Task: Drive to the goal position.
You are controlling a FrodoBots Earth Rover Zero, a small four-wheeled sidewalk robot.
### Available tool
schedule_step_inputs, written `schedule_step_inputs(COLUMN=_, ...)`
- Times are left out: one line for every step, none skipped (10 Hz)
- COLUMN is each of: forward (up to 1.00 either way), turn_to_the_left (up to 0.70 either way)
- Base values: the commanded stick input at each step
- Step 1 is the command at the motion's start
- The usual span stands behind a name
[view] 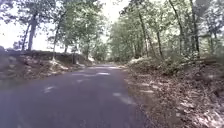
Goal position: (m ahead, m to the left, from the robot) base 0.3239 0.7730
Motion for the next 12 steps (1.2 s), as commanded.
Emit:
schedule_step_inputs(forward=0.69, turn_to_the_left=0.00)
schedule_step_inputs(forward=0.69, turn_to_the_left=0.00)
schedule_step_inputs(forward=0.69, turn_to_the_left=0.00)
schedule_step_inputs(forward=0.69, turn_to_the_left=0.00)
schedule_step_inputs(forward=0.69, turn_to_the_left=0.02)
schedule_step_inputs(forward=0.69, turn_to_the_left=0.04)
schedule_step_inputs(forward=0.69, turn_to_the_left=0.05)
schedule_step_inputs(forward=0.69, turn_to_the_left=0.05)
schedule_step_inputs(forward=0.69, turn_to_the_left=0.03)
schedule_step_inputs(forward=0.69, turn_to_the_left=0.01)
schedule_step_inputs(forward=0.69, turn_to_the_left=0.00)
schedule_step_inputs(forward=0.69, turn_to_the_left=0.00)
